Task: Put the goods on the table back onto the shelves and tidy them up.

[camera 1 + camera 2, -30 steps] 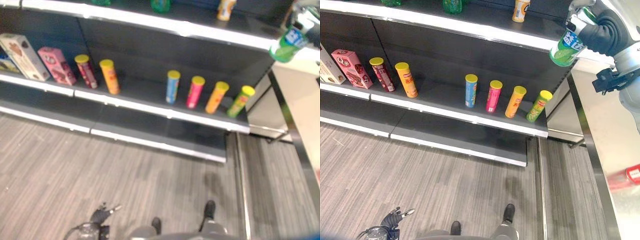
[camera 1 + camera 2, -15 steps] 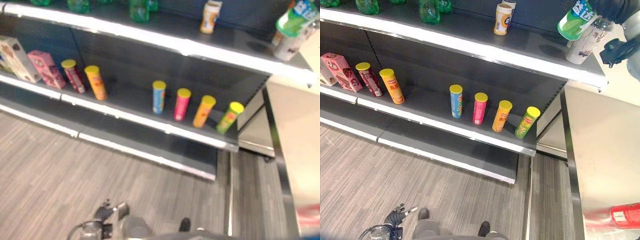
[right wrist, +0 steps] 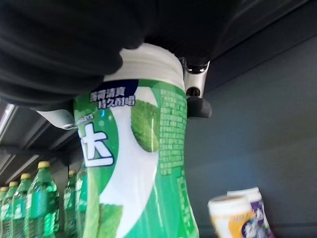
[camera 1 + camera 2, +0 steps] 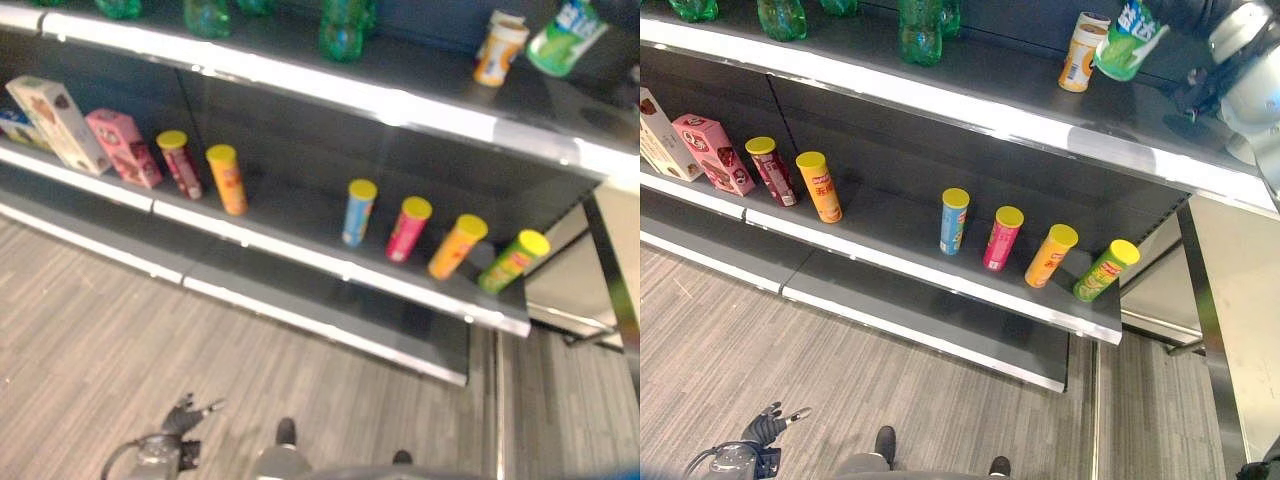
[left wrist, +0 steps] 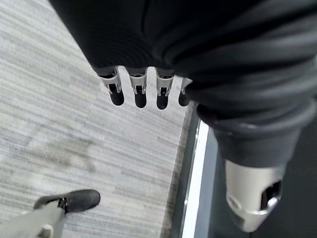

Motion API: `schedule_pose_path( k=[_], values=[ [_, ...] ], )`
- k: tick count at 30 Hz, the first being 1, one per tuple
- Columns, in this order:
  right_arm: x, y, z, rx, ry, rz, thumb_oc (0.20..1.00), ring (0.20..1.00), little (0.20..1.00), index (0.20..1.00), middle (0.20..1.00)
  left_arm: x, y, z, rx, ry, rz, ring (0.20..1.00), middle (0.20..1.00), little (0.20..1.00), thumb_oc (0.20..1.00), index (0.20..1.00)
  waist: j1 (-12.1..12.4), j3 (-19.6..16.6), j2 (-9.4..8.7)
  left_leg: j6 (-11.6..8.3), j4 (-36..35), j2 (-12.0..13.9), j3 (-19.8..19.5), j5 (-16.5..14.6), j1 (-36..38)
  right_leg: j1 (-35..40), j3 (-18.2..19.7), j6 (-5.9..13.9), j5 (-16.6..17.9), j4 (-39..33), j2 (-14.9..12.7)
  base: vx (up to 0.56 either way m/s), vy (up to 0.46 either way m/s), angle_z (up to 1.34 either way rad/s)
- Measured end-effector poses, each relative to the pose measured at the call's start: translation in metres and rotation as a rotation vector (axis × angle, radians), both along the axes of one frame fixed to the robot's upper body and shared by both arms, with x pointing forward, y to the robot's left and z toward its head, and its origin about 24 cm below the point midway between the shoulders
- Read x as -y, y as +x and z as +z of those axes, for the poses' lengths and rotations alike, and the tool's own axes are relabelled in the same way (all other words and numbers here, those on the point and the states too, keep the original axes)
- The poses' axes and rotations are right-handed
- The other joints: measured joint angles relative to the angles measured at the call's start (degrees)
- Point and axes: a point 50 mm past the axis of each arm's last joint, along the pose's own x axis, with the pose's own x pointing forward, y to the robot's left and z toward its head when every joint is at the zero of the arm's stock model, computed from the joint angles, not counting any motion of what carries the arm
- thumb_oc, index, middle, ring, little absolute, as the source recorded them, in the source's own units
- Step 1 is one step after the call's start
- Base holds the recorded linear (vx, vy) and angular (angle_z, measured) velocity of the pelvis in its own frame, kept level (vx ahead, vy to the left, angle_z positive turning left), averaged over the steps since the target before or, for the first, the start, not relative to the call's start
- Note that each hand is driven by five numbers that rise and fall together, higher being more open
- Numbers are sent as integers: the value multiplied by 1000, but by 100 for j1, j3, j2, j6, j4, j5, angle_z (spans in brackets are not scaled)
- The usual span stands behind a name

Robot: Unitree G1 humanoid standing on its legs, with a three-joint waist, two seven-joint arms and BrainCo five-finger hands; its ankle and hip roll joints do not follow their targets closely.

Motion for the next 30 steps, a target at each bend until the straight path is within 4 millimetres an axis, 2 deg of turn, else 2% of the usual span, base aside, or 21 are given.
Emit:
schedule_pose_path(
  k=[3,5,8,10,12,15,16,17,22,30],
  values=[
    [13,5,-6,-46,22,-63,200,200,200,200,200,13,-3,-5,6,-36,0,1000,1000,1000,1000,1000,9,-7,96,-114,-1,198,-106,45,-39,37,-79,-105,-87,15,188,30,-32,15],
    [13,5,-6,-50,21,-63,200,200,200,200,200,17,-13,-10,-21,-51,10,1000,1000,1000,1000,1000,4,-9,110,-134,-2,236,-100,57,-46,19,-74,-132,-96,14,235,0,0,-4],
    [14,5,-6,-48,21,-65,200,200,200,200,200,19,-15,-11,-26,-56,13,1000,1000,1000,1000,1000,-6,-12,109,-143,-2,262,-103,55,-41,16,-74,-141,-94,13,243,77,-86,-1],
    [24,18,-23,-122,53,-113,200,200,200,200,200,23,-14,-13,-8,-85,56,1000,1000,1000,1000,1000,-32,-66,118,-249,-6,218,-360,-2,-31,230,-301,-126,-151,-17,251,74,-94,48],
    [34,21,-33,-172,57,-169,200,200,200,200,200,27,-11,-14,-4,-95,40,1000,1000,1000,1000,1000,77,-140,107,-265,-36,228,-402,13,-54,231,-392,-148,-196,-16,240,16,-21,35],
    [30,25,-36,-183,35,-166,200,200,200,200,200,27,-24,-17,-45,-95,59,1000,1000,1000,1000,1000,194,-169,144,-266,-4,244,-413,19,-98,203,-399,-158,-200,-14,261,30,-29,2],
    [25,31,-43,-202,32,-166,200,200,200,200,200,26,-36,-20,-69,-103,91,1000,1000,1000,1000,1000,211,-230,162,-232,-3,241,-426,44,-110,201,-416,-158,-196,-12,268,41,-43,5],
    [25,33,-47,-215,18,-182,200,200,200,200,200,27,-39,-21,-72,-110,110,1000,1000,1000,1000,1000,233,-246,170,-205,-3,239,-443,66,-116,207,-438,-159,-197,-13,273,21,-20,10],
    [24,43,-61,-266,-17,-231,200,200,200,200,200,30,-37,-22,-67,-117,118,1000,1000,1000,1000,1000,329,-308,271,-203,-2,216,-567,83,-147,250,-566,-162,-203,-11,283,16,-27,12],
    [18,49,-69,-286,-59,-252,200,200,200,200,200,30,-36,-22,-56,-125,145,1000,1000,1000,1000,1000,356,-382,344,-220,-8,222,-587,93,-134,281,-583,-168,-207,-13,286,2,-3,0]
  ],
)
